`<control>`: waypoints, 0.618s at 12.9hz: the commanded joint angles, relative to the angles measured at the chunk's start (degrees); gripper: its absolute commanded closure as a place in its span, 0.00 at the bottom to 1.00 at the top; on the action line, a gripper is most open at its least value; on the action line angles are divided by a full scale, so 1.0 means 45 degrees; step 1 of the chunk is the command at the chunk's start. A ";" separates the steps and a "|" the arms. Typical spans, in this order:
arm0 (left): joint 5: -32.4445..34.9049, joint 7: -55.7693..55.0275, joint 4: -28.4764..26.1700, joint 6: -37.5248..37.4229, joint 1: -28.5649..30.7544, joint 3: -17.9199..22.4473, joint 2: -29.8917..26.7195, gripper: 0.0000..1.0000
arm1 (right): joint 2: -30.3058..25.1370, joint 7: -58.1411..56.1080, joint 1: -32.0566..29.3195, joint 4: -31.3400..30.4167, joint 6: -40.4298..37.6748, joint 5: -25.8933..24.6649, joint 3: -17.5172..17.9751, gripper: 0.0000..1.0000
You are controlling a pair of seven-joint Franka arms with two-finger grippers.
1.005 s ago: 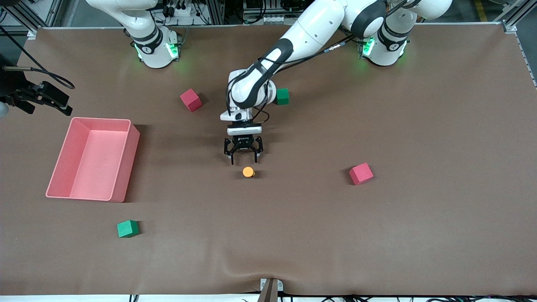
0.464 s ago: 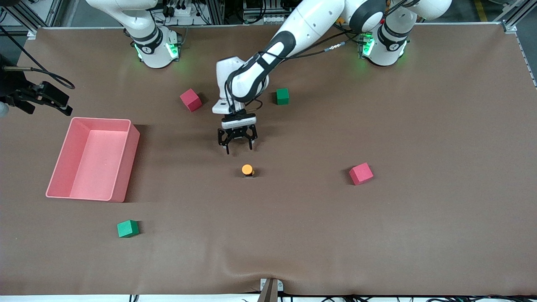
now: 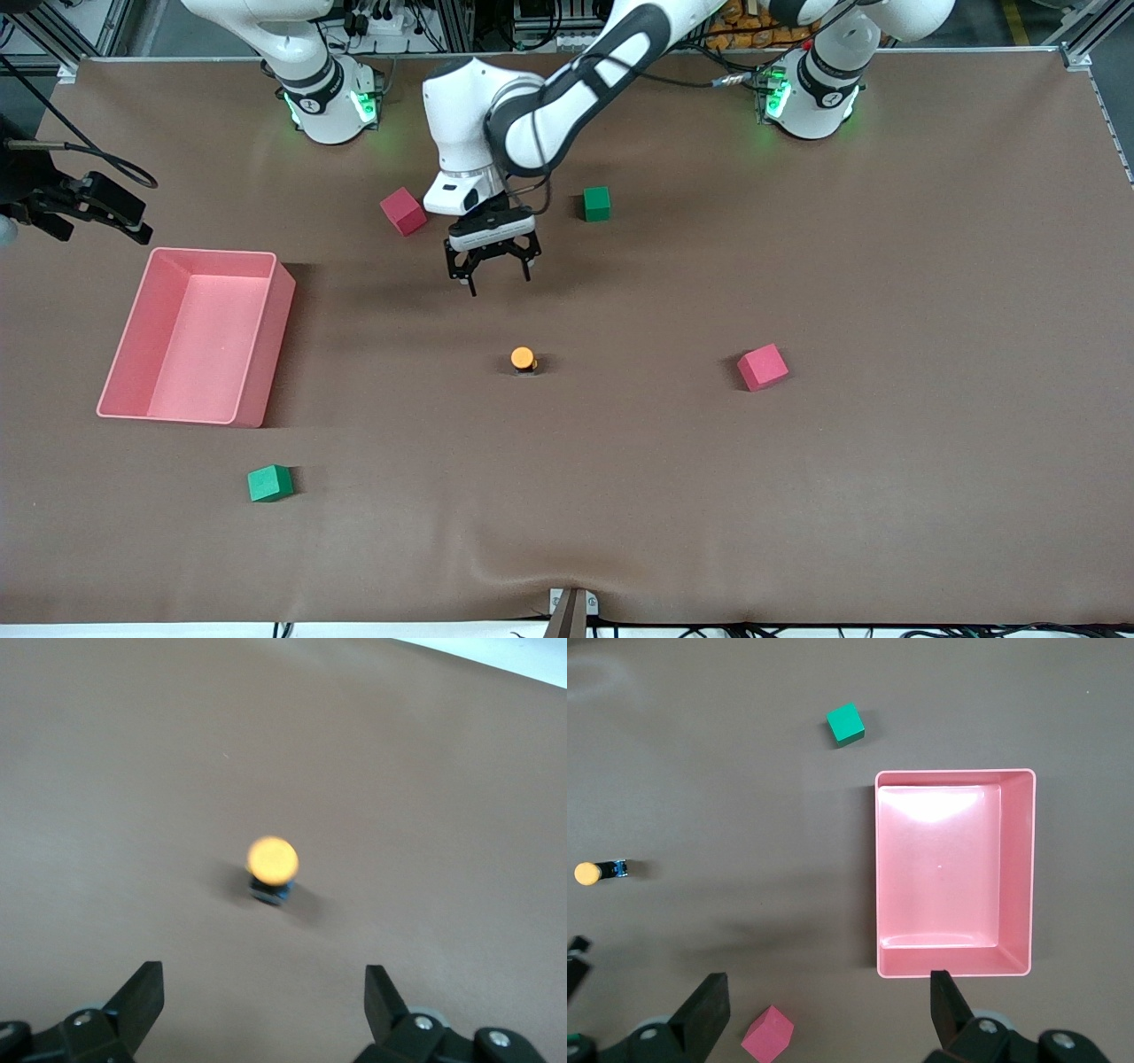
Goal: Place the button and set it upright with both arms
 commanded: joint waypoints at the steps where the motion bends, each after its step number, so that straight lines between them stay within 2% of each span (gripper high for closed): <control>1: -0.2651 0.3163 -0.0502 -0.0833 0.1539 -0.0139 -0.2047 0.00 | 0.0140 -0.0226 -0.0180 0.0295 -0.0113 0.0195 0.0065 0.00; 4: -0.3929 0.5649 -0.0502 -0.2335 0.3336 -0.0139 -0.3610 0.00 | 0.0140 -0.0226 -0.0160 0.0275 -0.0132 0.0195 0.0065 0.00; 6: -0.5368 0.7870 -0.0483 -0.2885 0.4935 -0.0178 -0.4315 0.00 | 0.0140 -0.0226 -0.0180 0.0275 -0.0152 0.0195 0.0065 0.00; 8: -0.5943 0.9381 -0.0483 -0.3217 0.5801 -0.0159 -0.4688 0.00 | 0.0140 -0.0226 -0.0180 0.0275 -0.0152 0.0195 0.0084 0.00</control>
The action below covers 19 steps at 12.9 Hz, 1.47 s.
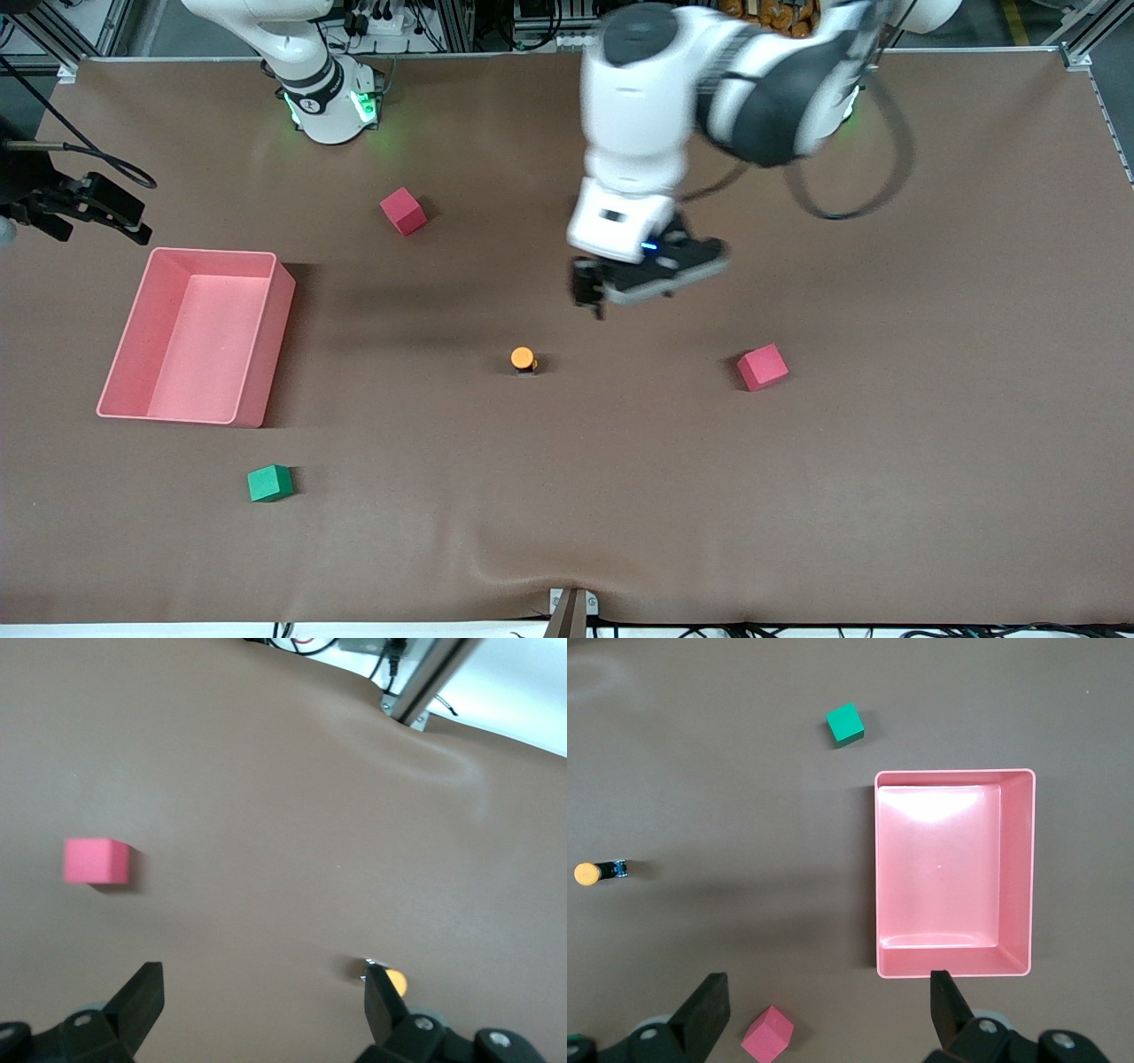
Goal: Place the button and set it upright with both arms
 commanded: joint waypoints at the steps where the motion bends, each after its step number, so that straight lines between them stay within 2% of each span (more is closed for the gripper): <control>1: -0.0574 0.1370 -0.0455 -0.0486 0.1061 -0.0168 -0.0692 0.00 | 0.0119 -0.0216 -0.0180 0.0257 -0.0147 0.0188 0.0080 0.00; 5: -0.1351 0.4741 -0.0514 -0.1755 0.3363 -0.0324 -0.1863 0.00 | 0.0119 -0.0216 -0.0180 0.0257 -0.0166 0.0188 0.0080 0.00; 7: -0.2036 0.6657 -0.0592 -0.2826 0.4517 -0.0344 -0.2488 0.00 | 0.0119 -0.0216 -0.0180 0.0238 -0.0186 0.0188 0.0080 0.00; 9: -0.2097 0.8182 -0.0902 -0.3980 0.5318 -0.0344 -0.3190 0.00 | 0.0119 -0.0216 -0.0199 0.0238 -0.0205 0.0188 0.0080 0.00; 12: -0.2117 1.0624 -0.3240 -0.4024 0.6529 -0.0344 -0.5082 0.00 | 0.0119 -0.0216 -0.0218 0.0238 -0.0186 0.0168 0.0080 0.00; 15: -0.2156 1.0865 -0.4806 -0.4024 0.6748 -0.0208 -0.6510 0.00 | 0.0119 -0.0216 -0.0199 0.0238 -0.0205 0.0168 0.0080 0.00; 19: -0.2156 1.0923 -0.5670 -0.4101 0.6806 0.0123 -0.7451 0.00 | 0.0119 -0.0236 -0.0258 0.0238 -0.0225 0.0187 0.0080 0.00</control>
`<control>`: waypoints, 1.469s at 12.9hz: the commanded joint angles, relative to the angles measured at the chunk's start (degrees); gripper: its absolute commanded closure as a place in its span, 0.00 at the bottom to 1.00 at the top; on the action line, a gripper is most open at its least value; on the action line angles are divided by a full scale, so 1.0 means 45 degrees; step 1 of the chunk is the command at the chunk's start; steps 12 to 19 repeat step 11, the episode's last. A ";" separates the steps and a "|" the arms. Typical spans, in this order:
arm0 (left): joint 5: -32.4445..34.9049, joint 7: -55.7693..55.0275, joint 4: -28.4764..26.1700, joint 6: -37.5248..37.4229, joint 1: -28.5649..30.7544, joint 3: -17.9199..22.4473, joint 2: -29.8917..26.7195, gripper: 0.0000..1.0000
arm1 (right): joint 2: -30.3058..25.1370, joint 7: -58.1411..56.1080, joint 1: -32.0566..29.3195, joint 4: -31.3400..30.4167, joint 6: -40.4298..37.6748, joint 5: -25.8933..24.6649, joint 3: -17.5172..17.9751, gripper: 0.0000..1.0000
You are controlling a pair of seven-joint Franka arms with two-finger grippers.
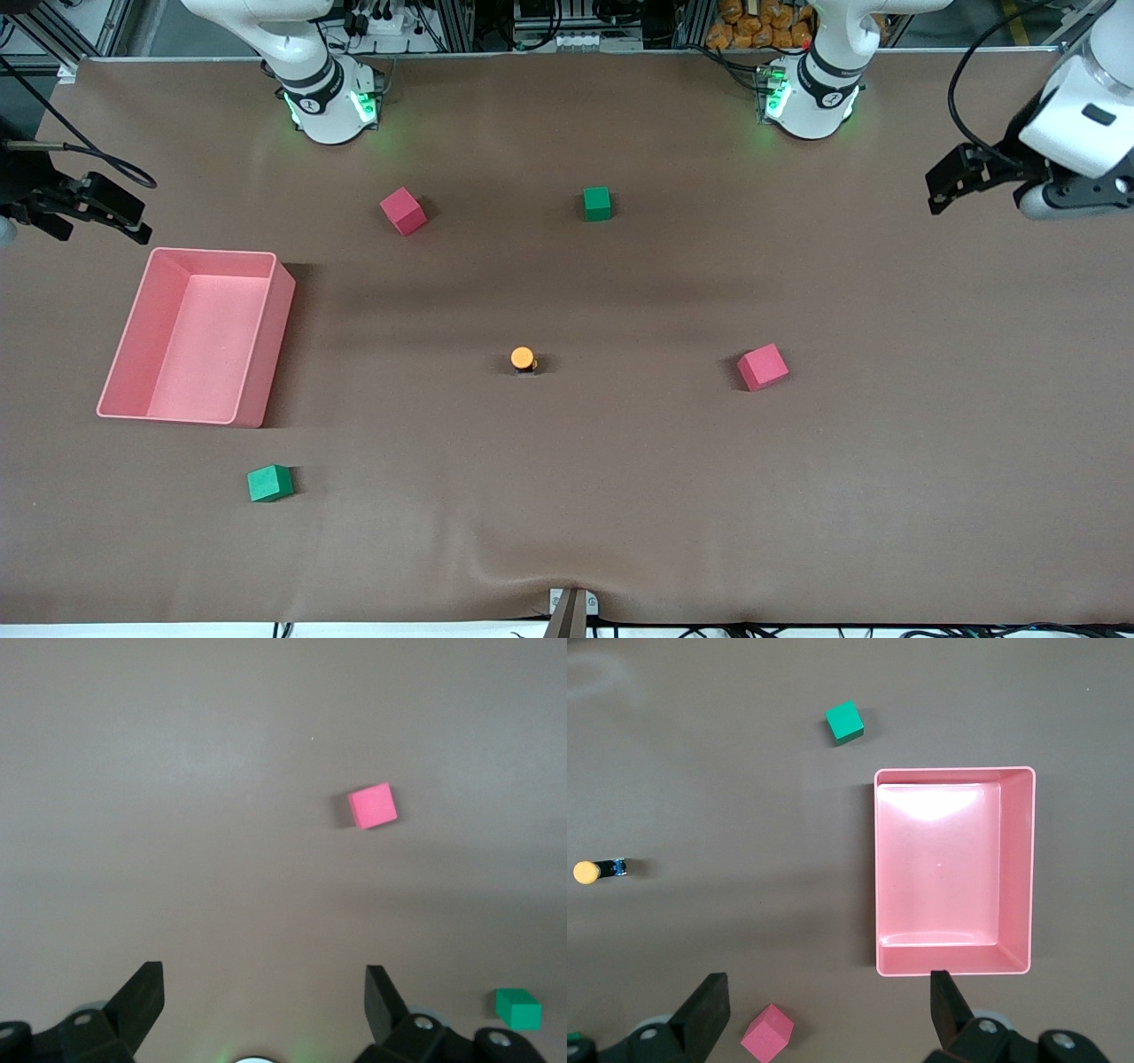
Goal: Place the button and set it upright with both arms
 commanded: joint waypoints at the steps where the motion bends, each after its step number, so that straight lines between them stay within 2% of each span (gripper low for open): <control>1: -0.0232 0.0425 -0.0748 0.0103 0.0141 0.0309 -0.0732 0.00 | 0.0117 -0.0212 -0.0256 0.0240 -0.0167 0.0165 0.0097 0.00; 7: -0.0854 0.0818 -0.0631 -0.0112 0.0121 0.0778 -0.0888 0.00 | 0.0117 -0.0212 -0.0237 0.0240 -0.0147 0.0164 0.0097 0.00; 19: -0.0877 0.0817 -0.0572 -0.0112 0.0063 0.0798 -0.0868 0.00 | 0.0117 -0.0212 -0.0276 0.0240 -0.0167 0.0184 0.0097 0.00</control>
